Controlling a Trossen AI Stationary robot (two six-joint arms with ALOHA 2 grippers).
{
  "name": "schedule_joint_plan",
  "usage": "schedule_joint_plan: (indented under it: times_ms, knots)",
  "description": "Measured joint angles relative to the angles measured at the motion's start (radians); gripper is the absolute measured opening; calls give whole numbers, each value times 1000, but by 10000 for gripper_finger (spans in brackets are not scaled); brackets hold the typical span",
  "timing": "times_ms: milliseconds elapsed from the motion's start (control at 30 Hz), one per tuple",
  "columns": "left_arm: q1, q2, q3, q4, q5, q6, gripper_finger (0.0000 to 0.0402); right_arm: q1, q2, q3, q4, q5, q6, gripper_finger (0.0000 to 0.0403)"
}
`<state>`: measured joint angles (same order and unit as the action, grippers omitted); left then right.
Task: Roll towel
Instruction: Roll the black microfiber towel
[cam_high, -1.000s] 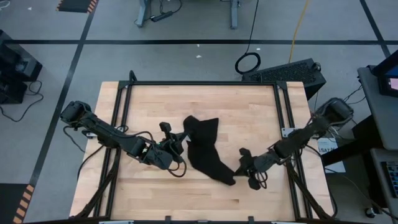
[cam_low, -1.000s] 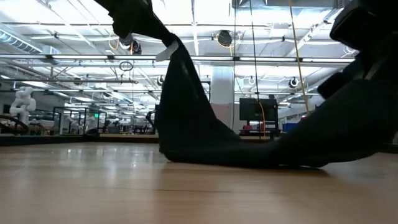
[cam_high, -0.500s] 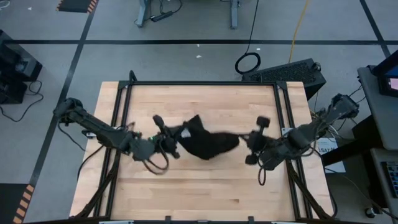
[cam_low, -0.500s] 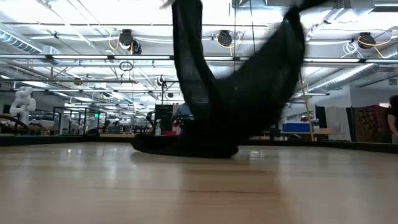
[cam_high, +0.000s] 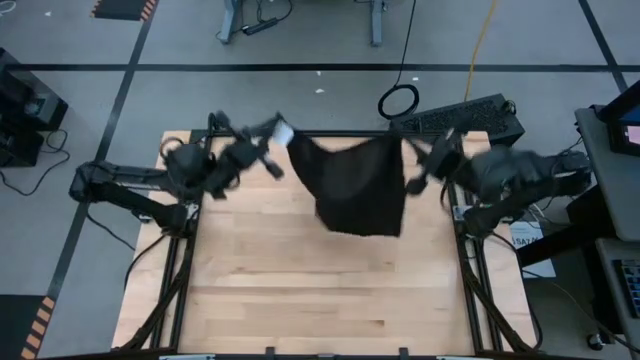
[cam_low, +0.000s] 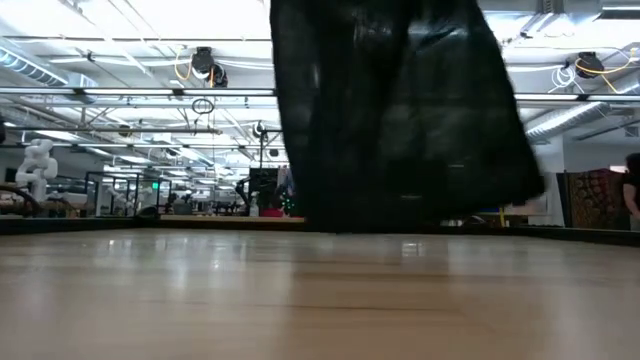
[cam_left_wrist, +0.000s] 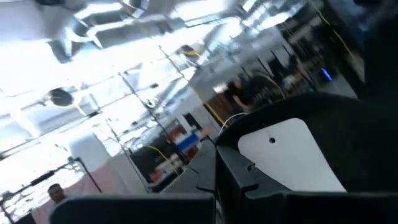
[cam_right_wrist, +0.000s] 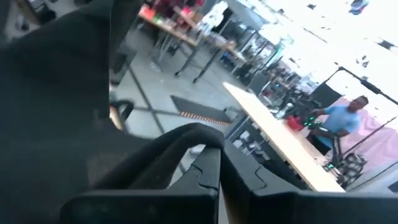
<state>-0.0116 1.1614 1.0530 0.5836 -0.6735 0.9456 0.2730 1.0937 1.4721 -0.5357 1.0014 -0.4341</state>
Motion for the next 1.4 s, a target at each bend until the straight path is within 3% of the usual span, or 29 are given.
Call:
schedule_joint_plan:
  times_ms: [100, 233, 500, 700, 967, 1133, 1400]
  knots:
    - [104, 1, 86, -102, 84, -69, 0, -125, -42, 9, 160, -138, -101, 0]
    - [208, 0, 208, -411, 152, -262, 0, -220, -96, 9, 223, -261, -90, 0]
    - [193, -66, 264, -1017, 328, -642, 0, -199, -144, -2, -206, -538, 349, 0]
    - [113, -107, 264, -1270, 505, -864, 0, -138, -126, -76, -297, -702, 529, 0]
    - [-82, -96, 185, -1361, 667, -1092, 0, -28, -126, -316, -229, -842, 730, 0]
    - [-219, -93, 104, -1353, 673, -1219, 0, 59, -126, -494, -64, -922, 851, 0]
    - [-400, -64, -32, -1258, 633, -1375, 0, 197, -116, -676, 61, -928, 1041, 0]
